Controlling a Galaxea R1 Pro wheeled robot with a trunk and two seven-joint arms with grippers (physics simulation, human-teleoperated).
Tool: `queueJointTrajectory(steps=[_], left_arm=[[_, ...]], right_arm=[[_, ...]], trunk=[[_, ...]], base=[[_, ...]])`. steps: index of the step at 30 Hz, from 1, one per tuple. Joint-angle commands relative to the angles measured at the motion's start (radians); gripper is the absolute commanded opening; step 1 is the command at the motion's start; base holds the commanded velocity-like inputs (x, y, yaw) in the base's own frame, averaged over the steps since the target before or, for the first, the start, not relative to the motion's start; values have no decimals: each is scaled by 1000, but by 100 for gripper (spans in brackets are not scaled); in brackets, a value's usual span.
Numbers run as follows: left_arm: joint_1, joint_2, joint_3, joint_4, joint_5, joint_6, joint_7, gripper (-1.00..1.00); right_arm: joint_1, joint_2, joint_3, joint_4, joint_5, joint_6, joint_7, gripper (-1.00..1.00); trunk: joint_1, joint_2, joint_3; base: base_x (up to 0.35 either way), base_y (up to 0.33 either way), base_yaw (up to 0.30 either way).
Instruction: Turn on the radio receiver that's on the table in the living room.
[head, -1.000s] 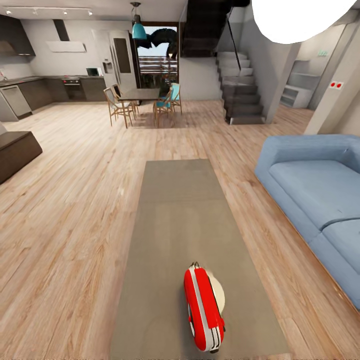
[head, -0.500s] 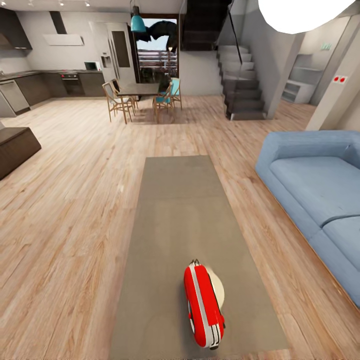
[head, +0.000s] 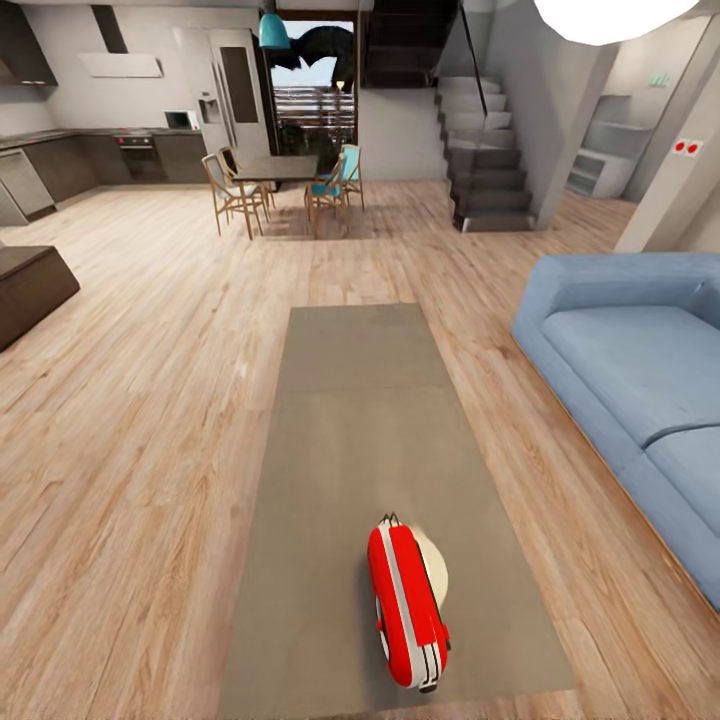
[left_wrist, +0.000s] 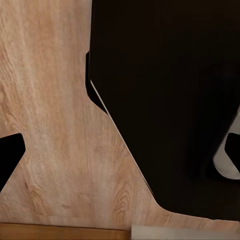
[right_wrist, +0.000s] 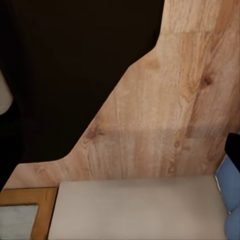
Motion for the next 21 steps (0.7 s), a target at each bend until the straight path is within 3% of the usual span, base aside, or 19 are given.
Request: queueJointTrajectory(steps=[1,21], left_arm=[[0,0,0,0,0,0,0,100],[0,0,1,0,0,0,0,100]], right_arm=[[0,0,0,0,0,0,0,100],[0,1,1,0,3,-1,0,100]], trunk=[[0,0,-2],[0,0,-33]], base=[[0,0,0],[0,0,0]])
